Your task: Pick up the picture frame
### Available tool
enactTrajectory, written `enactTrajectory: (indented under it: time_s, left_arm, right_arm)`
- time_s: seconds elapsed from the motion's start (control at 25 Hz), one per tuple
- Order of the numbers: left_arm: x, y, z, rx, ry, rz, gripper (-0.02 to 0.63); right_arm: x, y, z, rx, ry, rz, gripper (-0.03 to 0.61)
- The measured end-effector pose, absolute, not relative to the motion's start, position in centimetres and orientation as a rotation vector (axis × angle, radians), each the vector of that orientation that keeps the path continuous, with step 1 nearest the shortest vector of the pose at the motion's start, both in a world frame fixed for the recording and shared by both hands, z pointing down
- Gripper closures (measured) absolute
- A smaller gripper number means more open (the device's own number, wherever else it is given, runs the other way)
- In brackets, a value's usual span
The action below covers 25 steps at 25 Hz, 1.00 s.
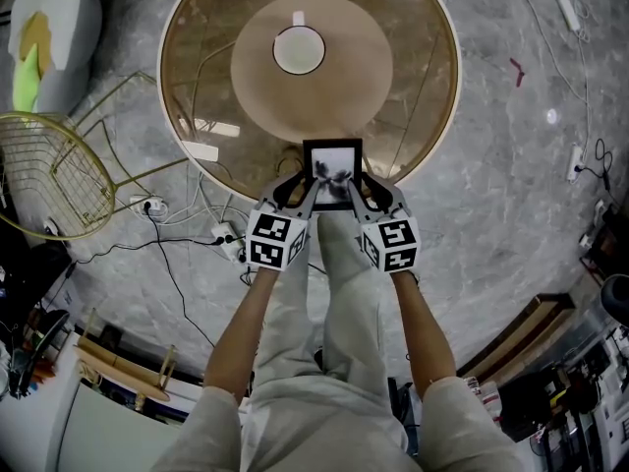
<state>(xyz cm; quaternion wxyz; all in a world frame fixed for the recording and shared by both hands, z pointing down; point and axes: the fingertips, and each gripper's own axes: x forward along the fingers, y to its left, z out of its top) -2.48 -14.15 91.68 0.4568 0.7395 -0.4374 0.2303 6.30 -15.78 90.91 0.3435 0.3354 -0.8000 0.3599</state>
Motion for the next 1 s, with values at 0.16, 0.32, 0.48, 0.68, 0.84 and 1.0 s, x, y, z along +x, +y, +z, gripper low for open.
enactTrajectory:
  time_s: [0.16,0.32,0.48,0.68,0.84,1.0]
  left_arm:
    - [-2.5,-14.2,91.7,1.809,-1.085,0.551,0.509]
    - [-2.6,-14.2,91.7,1.798,-1.09,0.536,0.512]
    - [-2.8,-14.0,91.6,1.782,-1.109,0.523,0.515]
    - [-3.3,-14.3,90.9,1.768,-1.152,0.503,0.52]
    - [-3.3,-15.1,89.8,1.785,-1.167,0.489,0.522]
    - [-3.4,-16.0,88.3,1.808,-1.184,0.467,0.525]
  right_arm:
    - [6.4,-15.8,90.9,0.883,-2.079,0.942,0.483]
    - [6.3,-15.9,90.9,0.9,-2.075,0.953,0.488]
    - [6.2,-16.0,90.7,0.915,-2.071,0.94,0.492]
    - [5.8,-16.4,90.0,0.937,-2.081,0.923,0.496]
    - [5.8,-17.0,89.0,0.958,-2.091,0.906,0.496]
    - [5.7,-17.9,87.4,0.978,-2.113,0.872,0.497]
